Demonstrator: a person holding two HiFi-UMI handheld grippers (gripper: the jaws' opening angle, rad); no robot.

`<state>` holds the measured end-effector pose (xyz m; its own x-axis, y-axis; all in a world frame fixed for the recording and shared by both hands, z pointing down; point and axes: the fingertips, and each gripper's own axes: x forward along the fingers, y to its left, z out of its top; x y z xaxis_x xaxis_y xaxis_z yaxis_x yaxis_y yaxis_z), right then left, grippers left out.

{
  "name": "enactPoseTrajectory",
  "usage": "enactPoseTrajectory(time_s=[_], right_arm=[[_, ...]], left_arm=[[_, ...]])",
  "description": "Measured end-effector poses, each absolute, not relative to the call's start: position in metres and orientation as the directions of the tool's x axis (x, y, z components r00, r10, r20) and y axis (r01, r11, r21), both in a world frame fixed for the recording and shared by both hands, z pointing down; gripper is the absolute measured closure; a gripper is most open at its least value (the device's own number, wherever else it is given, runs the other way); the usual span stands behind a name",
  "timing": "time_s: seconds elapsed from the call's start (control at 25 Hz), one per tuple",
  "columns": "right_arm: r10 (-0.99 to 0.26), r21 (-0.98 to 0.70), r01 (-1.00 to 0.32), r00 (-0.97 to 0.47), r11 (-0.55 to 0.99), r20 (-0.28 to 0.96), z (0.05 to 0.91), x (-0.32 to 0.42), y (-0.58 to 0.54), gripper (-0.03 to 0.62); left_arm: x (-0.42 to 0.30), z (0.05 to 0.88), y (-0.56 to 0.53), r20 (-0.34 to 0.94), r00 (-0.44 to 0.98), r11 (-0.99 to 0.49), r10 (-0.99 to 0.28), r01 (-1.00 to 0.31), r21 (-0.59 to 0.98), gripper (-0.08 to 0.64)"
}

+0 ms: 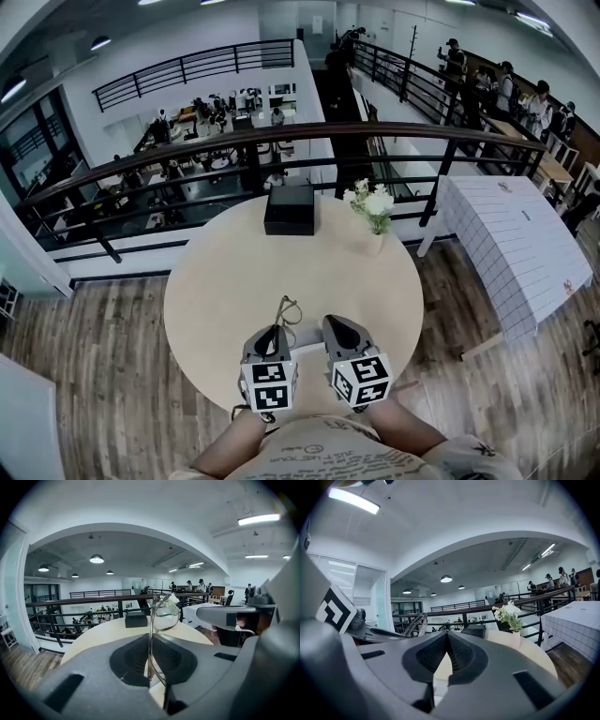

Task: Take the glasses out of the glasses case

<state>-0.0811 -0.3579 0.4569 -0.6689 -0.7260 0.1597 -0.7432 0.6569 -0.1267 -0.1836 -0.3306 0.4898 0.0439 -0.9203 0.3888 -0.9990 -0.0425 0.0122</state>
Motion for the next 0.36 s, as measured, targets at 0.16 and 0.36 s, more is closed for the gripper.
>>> enactPoseTrajectory(time_s=[0.16,0.36], right_arm=[[-0.728,-0.121,-0.746,-0.665,0.654,0.165,0.4584,-0.0797,-0.3574,0.577],[-0.727,-0.119,-0.747,-0.665,0.655,0.173,0.4631,-0.0826,-0.3591,0.577]], left_arm=[[-0.1834,0.4921,-0.3298,0.392,0.047,-0.044,-0.919,-0.999,0.018,0.537],[-0.184,0.4973,-0.3322,0.399,0.053,-0.05,-0.915,-0.999,0.019,0.537]])
